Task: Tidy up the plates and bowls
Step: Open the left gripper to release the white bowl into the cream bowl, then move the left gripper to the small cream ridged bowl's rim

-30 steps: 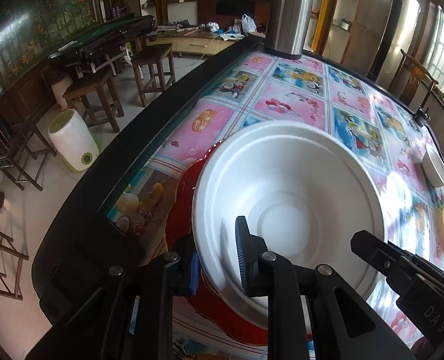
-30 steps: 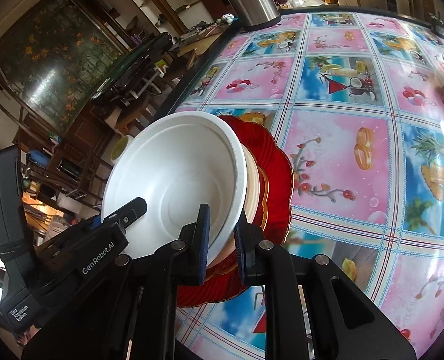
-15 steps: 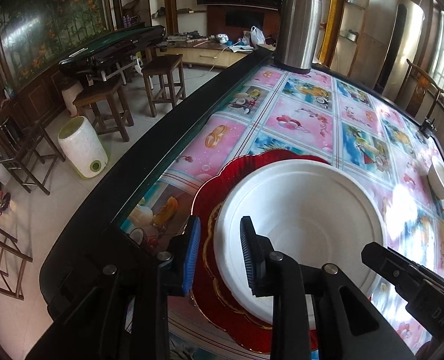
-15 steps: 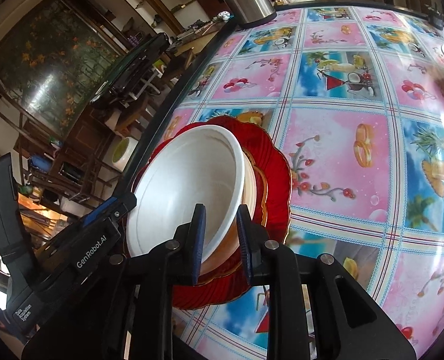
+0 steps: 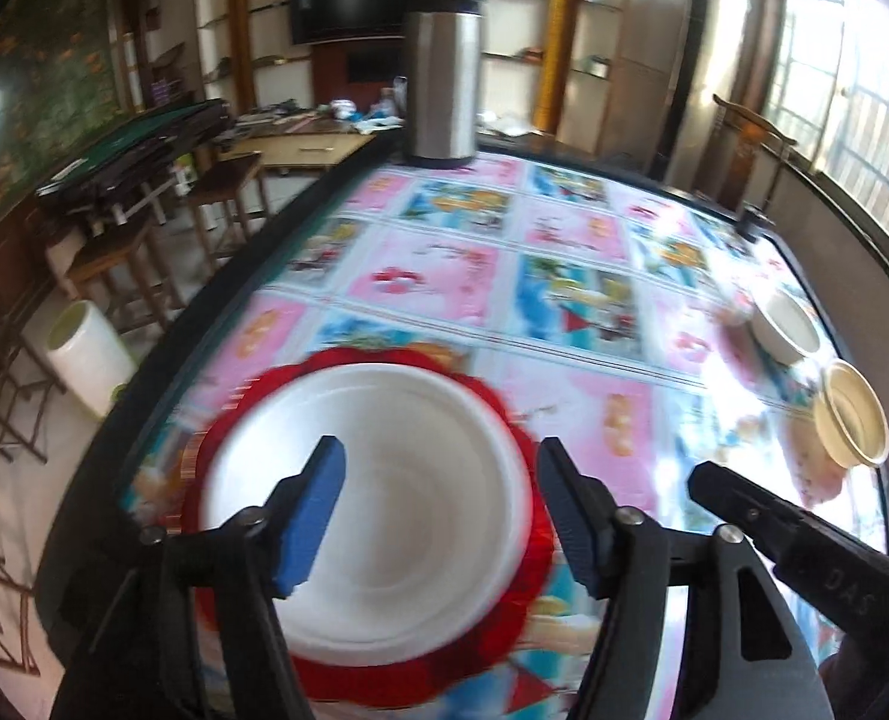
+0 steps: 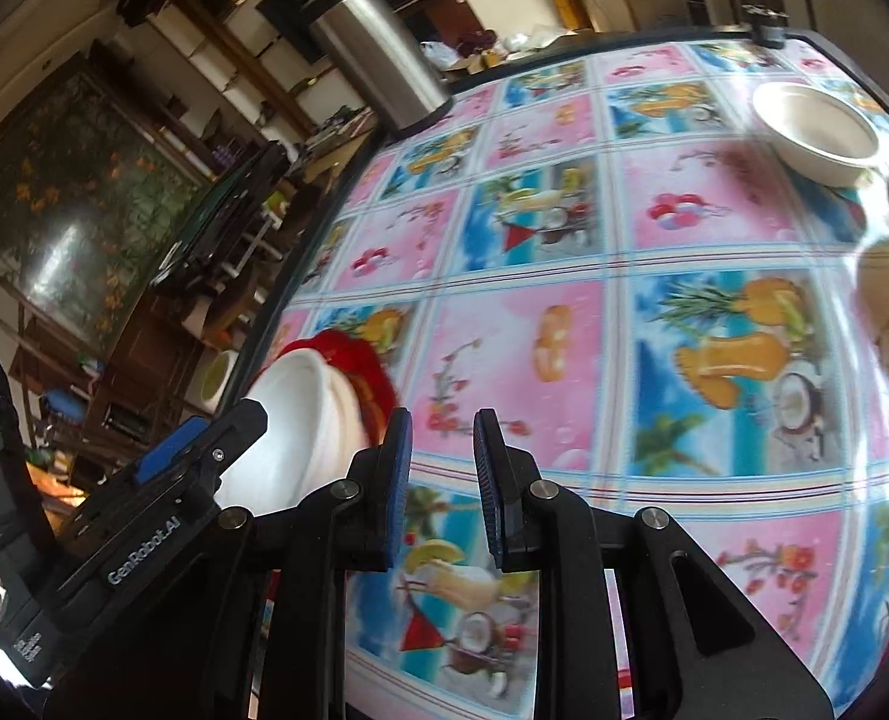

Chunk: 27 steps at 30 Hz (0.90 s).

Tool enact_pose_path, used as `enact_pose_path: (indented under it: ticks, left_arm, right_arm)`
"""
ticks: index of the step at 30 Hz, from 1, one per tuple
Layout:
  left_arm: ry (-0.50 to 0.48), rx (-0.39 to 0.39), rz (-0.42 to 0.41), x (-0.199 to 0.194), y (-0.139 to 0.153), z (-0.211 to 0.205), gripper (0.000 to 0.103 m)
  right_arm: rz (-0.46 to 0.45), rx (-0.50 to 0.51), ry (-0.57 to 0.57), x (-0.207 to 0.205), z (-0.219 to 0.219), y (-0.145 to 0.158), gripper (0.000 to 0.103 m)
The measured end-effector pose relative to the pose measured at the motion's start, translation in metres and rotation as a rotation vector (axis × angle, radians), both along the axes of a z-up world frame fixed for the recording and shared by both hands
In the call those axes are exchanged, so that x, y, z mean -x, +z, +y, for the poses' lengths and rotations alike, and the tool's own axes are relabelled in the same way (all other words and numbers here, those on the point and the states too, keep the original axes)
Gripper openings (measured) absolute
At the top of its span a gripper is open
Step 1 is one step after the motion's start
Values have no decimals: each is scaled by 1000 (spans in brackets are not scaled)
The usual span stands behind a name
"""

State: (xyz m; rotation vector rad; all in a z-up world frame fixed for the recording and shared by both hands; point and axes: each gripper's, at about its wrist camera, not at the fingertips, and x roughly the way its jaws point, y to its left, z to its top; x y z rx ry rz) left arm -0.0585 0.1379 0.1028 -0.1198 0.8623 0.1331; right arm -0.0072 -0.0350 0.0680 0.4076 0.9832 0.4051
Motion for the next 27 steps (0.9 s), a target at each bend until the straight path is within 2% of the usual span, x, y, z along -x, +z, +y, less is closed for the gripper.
enact_pose_path:
  ticks: [5,15,22,27]
  left_arm:
    - [-70,-15,1,-10,-9,-38,67]
    - [-149,-27,18,-27,-26,-89,67]
    - [-210,-38,20,-35,-28,-130,67]
    - [-257,-12,34,-43,-26,-161,67]
  right_arm:
    - [17,1,-57,-1,-32,-9,21]
    - [10,41,-148,6,-86,-11,21]
    - [15,27,-235,16,-138,-11,21]
    - [-4,30,-314,28,-184,-2,22]
